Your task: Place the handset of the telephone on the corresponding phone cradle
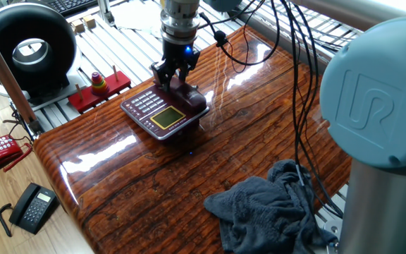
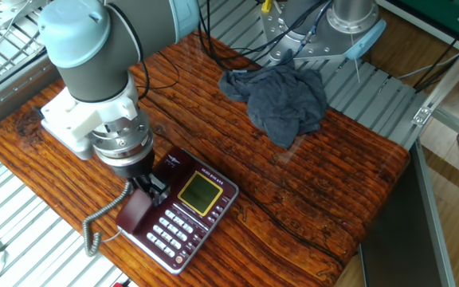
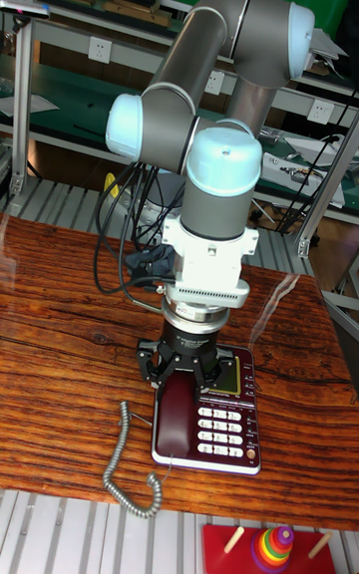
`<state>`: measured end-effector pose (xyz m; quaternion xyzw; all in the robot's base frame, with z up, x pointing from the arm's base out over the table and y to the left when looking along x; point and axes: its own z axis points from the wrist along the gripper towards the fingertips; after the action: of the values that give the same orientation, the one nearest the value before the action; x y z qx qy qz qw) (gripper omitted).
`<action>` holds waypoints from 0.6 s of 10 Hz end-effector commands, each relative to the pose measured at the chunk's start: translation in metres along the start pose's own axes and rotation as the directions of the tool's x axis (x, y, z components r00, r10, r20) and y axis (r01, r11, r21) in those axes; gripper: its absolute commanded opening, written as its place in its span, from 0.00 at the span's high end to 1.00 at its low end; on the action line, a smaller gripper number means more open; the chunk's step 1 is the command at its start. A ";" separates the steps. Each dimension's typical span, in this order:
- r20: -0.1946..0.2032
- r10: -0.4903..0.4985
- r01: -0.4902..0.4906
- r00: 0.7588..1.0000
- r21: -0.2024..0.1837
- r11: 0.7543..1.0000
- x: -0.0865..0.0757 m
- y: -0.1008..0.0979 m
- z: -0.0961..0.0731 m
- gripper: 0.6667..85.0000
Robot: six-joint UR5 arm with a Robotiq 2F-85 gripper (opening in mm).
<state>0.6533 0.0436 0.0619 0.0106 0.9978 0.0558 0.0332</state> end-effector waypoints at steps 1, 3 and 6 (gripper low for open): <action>0.007 0.006 -0.006 1.000 -0.011 1.000 -0.002 0.001 0.002 0.77; 0.009 0.008 -0.008 1.000 -0.011 1.000 -0.002 0.002 0.003 0.77; 0.021 0.015 -0.015 1.000 -0.009 1.000 0.000 0.005 0.005 0.77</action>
<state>0.6539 0.0458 0.0578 0.0127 0.9976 0.0555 0.0386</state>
